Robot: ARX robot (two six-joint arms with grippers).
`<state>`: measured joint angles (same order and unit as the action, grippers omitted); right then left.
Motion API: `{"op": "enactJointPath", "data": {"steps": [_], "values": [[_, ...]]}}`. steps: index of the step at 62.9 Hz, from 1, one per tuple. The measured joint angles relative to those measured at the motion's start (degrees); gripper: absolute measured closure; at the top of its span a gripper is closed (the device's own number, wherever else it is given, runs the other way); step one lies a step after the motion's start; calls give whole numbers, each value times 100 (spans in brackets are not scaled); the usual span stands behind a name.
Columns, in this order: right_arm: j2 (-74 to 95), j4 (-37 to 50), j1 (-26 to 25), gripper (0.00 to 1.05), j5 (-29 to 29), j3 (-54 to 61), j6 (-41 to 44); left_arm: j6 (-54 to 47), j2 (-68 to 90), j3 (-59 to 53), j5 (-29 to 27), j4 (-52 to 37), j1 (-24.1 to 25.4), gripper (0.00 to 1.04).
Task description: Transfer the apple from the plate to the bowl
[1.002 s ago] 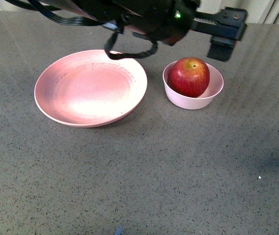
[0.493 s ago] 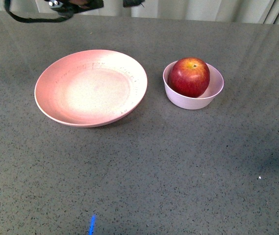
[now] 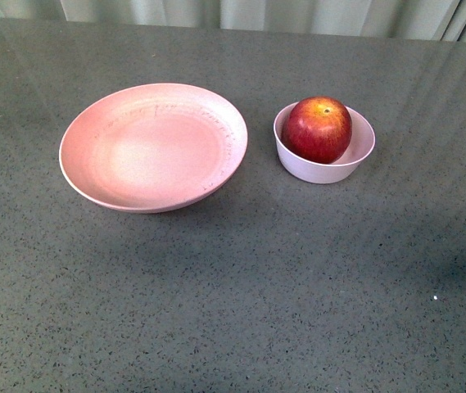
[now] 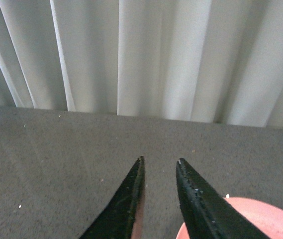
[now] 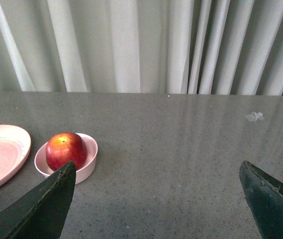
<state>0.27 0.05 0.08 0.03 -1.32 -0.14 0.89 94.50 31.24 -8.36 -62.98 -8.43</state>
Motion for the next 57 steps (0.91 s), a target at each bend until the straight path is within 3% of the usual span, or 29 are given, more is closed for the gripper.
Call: {"op": "enactJointPath", "data": {"steps": [6,31,41,57], "values": [[0,0,0,9,-2,-2,-2,0,-289,-518,125,-245,79,104],[0,0,0,9,0,-2,-2,-28,-1880,-2033,448,-122,422,103],[0,0,0,9,0,-2,0,-37,-2702,-2437,793,319,813,103],[0,0,0,9,0,-2,0,-39,-4148,-2857,837,1344,826,103]]}}
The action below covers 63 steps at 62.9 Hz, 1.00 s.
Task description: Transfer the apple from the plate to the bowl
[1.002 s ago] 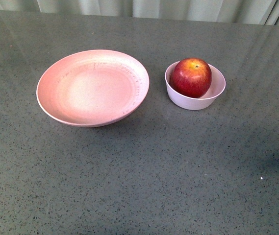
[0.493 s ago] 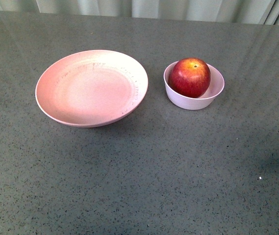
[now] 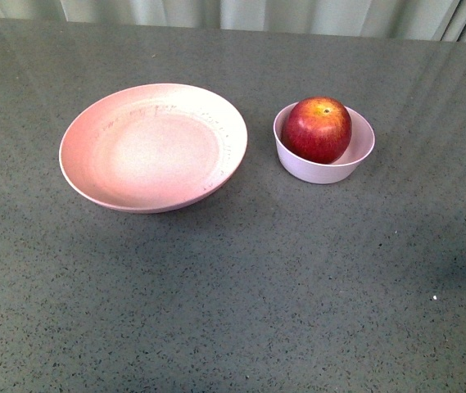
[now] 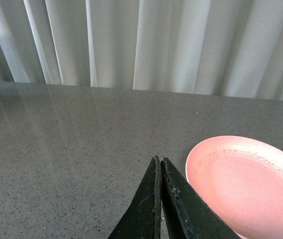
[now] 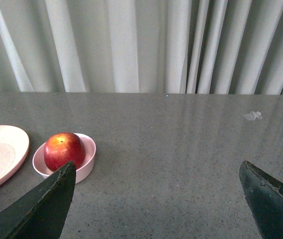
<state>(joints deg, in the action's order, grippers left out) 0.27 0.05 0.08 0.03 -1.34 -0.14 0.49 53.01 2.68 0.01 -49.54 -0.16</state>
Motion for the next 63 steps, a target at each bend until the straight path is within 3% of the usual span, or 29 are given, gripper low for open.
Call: {"op": "enactJointPath", "data": {"steps": [40,63], "values": [[0,0,0,9,0,0,0,-2,-2883,-181,0,2551,0,103],[0,0,0,9,0,0,0,-2,-3738,-184,0,3386,0,103]]}}
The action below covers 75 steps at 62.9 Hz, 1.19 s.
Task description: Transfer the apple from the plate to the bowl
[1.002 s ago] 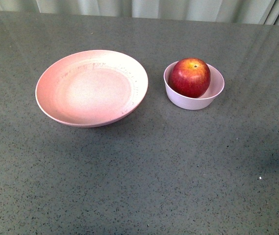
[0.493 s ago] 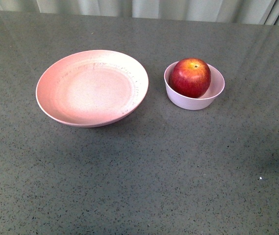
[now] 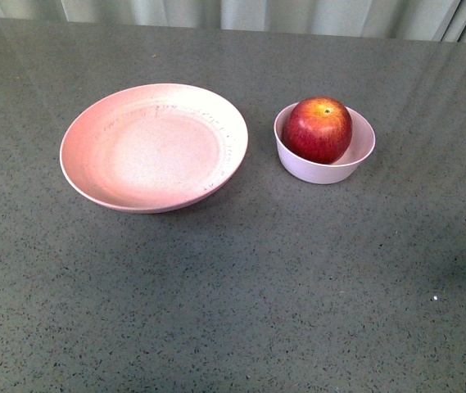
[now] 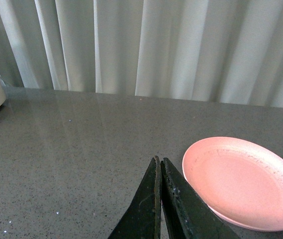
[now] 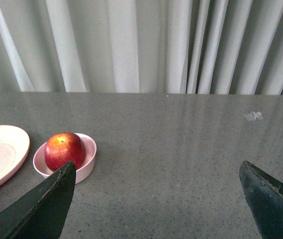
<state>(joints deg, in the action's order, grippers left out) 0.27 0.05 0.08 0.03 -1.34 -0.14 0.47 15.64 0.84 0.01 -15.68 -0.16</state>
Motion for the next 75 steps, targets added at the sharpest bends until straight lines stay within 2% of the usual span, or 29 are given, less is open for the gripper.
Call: {"op": "enactJointPath", "data": {"steps": [21,28,46,50,55,75], "values": [[0,0,0,9,0,0,0,0,-584,2,0,584,0,103],[0,0,0,9,-2,2,-2,0,-1346,2,-2,1506,0,103],[0,-2,0,9,0,0,0,4,-1478,2,0,1569,2,102],[0,-2,0,9,-2,0,0,0,-1478,2,-2,1569,2,89],[0,-2,0,9,0,2,-2,0,-1478,2,0,1569,2,68],[0,-2,0,9,0,0,0,0,-1478,2,0,1569,2,15]]}}
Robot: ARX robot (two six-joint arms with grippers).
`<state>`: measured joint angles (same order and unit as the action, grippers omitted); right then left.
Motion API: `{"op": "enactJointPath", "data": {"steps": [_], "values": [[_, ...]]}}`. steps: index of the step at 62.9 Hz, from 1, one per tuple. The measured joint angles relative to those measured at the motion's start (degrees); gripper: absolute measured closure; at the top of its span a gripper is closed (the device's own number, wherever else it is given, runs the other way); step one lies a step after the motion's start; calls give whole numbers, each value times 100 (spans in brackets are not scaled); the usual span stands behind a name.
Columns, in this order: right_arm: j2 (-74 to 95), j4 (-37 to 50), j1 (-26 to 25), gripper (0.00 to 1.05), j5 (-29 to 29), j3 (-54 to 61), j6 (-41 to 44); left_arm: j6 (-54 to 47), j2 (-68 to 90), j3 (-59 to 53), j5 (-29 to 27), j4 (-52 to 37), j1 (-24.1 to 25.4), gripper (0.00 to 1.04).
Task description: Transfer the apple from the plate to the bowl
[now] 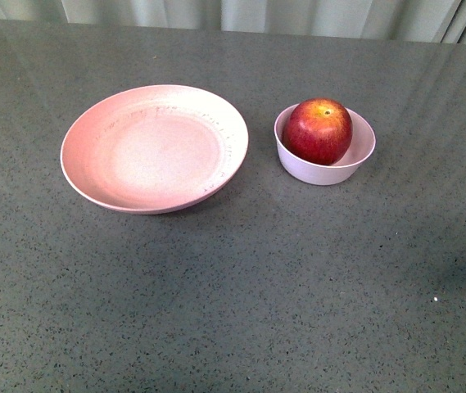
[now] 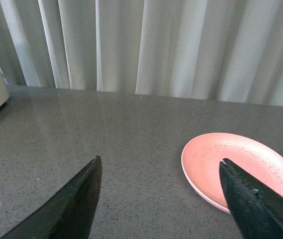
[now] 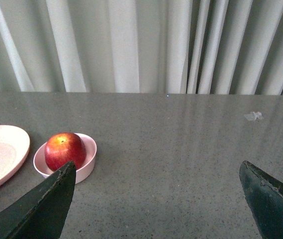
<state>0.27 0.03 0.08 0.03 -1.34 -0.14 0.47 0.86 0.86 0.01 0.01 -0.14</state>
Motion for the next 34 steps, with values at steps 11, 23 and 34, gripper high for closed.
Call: {"op": "enactJointPath", "data": {"steps": [11,23,34], "values": [[0,0,0,9,0,0,0,-13,0,0,-2,0,0,9],[0,0,0,9,0,0,0,-13,0,0,-2,0,0,9],[0,0,0,9,0,0,0,-13,0,0,-2,0,0,9]]}}
